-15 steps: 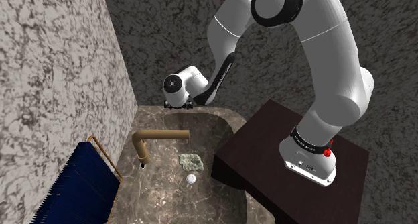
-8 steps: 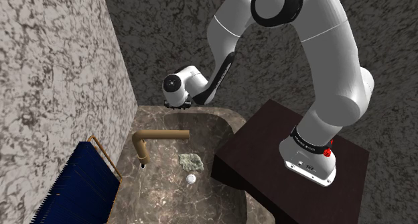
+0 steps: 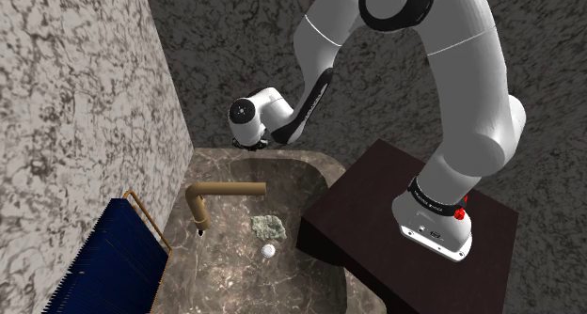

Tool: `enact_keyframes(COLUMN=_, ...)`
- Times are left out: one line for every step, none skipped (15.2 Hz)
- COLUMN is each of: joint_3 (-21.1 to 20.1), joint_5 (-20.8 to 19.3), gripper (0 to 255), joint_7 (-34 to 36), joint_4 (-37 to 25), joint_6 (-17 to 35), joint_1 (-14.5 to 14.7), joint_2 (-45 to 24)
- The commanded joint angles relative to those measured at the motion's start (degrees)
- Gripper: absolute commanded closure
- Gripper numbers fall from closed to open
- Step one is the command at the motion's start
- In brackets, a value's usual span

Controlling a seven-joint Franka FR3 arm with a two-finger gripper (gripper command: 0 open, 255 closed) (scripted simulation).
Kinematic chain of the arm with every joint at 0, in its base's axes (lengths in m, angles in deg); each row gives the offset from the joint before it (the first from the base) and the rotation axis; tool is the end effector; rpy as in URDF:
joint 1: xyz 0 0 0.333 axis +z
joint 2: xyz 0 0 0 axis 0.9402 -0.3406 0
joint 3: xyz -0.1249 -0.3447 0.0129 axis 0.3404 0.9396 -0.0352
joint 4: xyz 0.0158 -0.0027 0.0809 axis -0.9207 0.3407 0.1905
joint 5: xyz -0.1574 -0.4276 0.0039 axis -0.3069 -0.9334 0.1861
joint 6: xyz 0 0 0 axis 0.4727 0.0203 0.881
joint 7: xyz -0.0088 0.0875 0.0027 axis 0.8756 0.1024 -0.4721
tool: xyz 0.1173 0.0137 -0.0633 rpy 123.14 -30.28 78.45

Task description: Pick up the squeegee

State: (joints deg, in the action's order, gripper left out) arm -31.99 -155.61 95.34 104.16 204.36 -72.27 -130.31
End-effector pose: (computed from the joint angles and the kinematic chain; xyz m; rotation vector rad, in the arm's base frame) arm 0.6133 0.2039 0.0561 2.6451 -1.0989 0.7004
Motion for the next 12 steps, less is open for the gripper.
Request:
enact_keyframes(joint_3=-0.5, joint_5=1.0, gripper=255, joint_7=-0.9, joint_4=0.8, joint_6=-0.2, joint_1=-0.4, joint_2=1.3)
enact_keyframes(joint_3=-0.8, joint_5=1.6, gripper=255, joint_7=-1.4, joint_4=1.2, joint_6=-0.3, joint_1=-0.6, joint_2=2.1)
enact_keyframes(joint_3=-1.1, joint_5=2.1, gripper=255, joint_7=-1.9, joint_4=1.5, joint_6=-0.4, joint_1=-0.8, joint_2=2.8)
enact_keyframes(joint_3=-1.4, joint_5=2.7, gripper=255, joint_7=-2.4, joint_4=1.9, joint_6=-0.6, joint_1=-1.1, joint_2=3.5)
enact_keyframes(joint_3=-1.7, joint_5=3.3, gripper=255, joint_7=-3.0, joint_4=2.3, joint_6=-0.7, joint_1=-1.3, joint_2=4.2)
enact_keyframes(joint_3=-2.0, joint_5=3.9, gripper=255, joint_7=-3.5, joint_4=2.6, joint_6=-0.8, joint_1=-1.5, joint_2=4.9)
enact_keyframes(joint_3=-2.3, joint_5=4.5, gripper=255, joint_7=-4.1, joint_4=2.9, joint_6=-0.9, joint_1=-1.8, joint_2=5.6)
enact_keyframes(joint_3=-2.6, joint_5=5.1, gripper=255, joint_7=-4.6, joint_4=3.3, joint_6=-1.0, joint_1=-2.0, joint_2=6.3)
enact_keyframes(joint_3=-2.9, joint_5=5.7, gripper=255, joint_7=-5.2, joint_4=3.6, joint_6=-1.2, joint_1=-2.3, joint_2=7.0)
enact_keyframes(joint_3=-3.2, joint_5=6.4, gripper=255, joint_7=-5.8, joint_4=3.9, joint_6=-1.3, joint_1=-2.5, joint_2=7.7)
enact_keyframes(joint_3=-3.3, joint_5=6.5, gripper=255, joint_7=-5.9, joint_4=3.9, joint_6=-1.3, joint_1=-2.6, joint_2=7.8)
enact_keyframes(joint_3=-3.3, joint_5=6.4, gripper=255, joint_7=-5.9, joint_4=3.9, joint_6=-1.3, joint_1=-2.6, joint_2=7.8)
